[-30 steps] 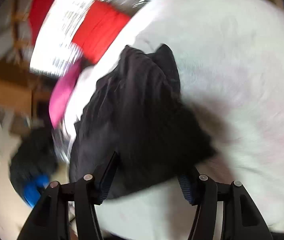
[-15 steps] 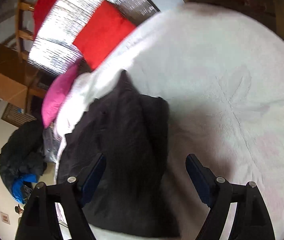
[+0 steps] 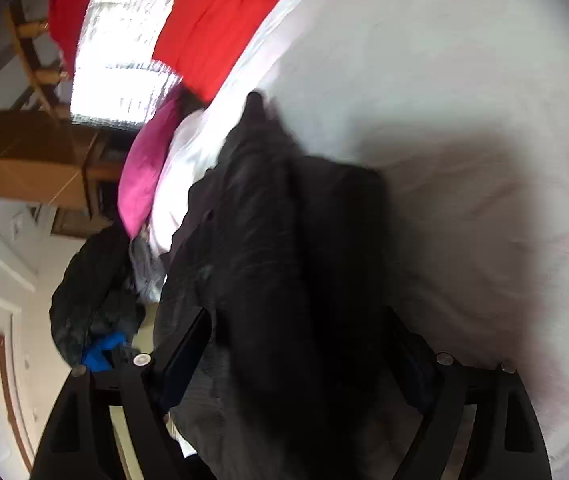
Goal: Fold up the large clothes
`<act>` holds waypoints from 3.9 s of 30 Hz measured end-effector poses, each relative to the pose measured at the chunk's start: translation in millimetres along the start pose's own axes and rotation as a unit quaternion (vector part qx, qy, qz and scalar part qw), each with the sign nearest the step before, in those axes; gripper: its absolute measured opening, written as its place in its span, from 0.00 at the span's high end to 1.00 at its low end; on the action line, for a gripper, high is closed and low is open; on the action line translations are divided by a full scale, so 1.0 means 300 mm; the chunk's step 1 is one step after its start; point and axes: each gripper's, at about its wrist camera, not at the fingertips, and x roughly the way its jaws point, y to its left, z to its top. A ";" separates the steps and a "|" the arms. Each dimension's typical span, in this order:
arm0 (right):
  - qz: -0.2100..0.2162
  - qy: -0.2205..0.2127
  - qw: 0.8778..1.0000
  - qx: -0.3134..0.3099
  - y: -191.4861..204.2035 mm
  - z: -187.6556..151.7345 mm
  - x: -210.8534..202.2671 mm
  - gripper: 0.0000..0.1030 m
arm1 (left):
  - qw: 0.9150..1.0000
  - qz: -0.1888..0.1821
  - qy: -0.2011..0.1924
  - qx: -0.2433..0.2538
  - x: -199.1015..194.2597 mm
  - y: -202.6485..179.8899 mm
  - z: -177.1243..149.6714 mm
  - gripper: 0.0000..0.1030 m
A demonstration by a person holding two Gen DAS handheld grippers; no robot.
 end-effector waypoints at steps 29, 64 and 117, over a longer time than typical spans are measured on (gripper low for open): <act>-0.157 -0.087 0.973 -0.142 0.335 -0.141 -0.023 0.71 | 0.994 0.033 -0.100 0.034 -0.069 -0.174 -0.061 0.76; -0.048 -0.159 0.985 -0.042 0.228 -0.686 -0.349 0.33 | 0.967 0.049 -0.248 -0.015 -0.380 -0.049 -0.667 0.29; -0.223 -0.221 0.922 -0.225 0.745 -0.942 -0.322 0.32 | 0.897 0.291 -0.296 0.154 -0.508 -0.590 -0.802 0.11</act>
